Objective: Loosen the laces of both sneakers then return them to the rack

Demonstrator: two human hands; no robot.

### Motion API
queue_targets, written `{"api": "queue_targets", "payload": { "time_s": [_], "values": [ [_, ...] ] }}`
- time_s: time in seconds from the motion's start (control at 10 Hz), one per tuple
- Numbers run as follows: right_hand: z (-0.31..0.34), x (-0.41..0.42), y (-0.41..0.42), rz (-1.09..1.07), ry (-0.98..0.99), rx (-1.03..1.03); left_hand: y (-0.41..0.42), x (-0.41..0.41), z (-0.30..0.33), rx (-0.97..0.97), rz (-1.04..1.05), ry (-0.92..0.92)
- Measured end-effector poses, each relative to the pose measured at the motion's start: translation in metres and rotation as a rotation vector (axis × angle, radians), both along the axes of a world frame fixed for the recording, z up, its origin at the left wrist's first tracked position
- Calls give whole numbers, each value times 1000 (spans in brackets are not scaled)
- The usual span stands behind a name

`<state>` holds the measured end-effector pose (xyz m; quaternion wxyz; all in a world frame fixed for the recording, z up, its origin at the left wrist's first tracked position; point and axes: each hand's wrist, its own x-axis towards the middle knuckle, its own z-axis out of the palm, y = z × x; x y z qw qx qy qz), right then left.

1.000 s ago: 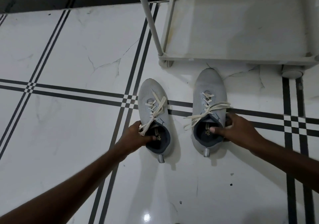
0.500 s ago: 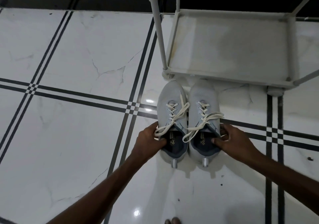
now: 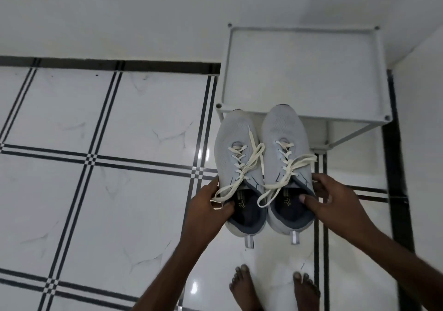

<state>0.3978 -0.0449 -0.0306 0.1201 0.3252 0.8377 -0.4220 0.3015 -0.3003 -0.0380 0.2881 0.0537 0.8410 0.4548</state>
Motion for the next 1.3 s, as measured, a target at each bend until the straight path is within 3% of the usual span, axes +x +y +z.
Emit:
{"api": "queue_targets", "payload": {
  "time_s": [0.2, 0.4, 0.6, 0.9, 1.1, 1.3],
  "values": [
    [106, -21, 20, -97, 67, 15, 27, -39, 106, 89, -53, 61],
    [145, -76, 76, -191, 120, -17, 94, -109, 150, 86, -94, 150],
    [109, -148, 155, -235, 83, -63, 179, -184, 116, 12, -140, 161],
    [11, -220, 242, -238, -17, -131, 267, -246, 20, -51, -131, 28],
    [-35, -222, 249, -223, -101, -133, 280, -252, -21, -117, -157, -23],
    [-38, -226, 245, -216, -103, -130, 280, -255, -26, -142, -172, -15]
  ]
}}
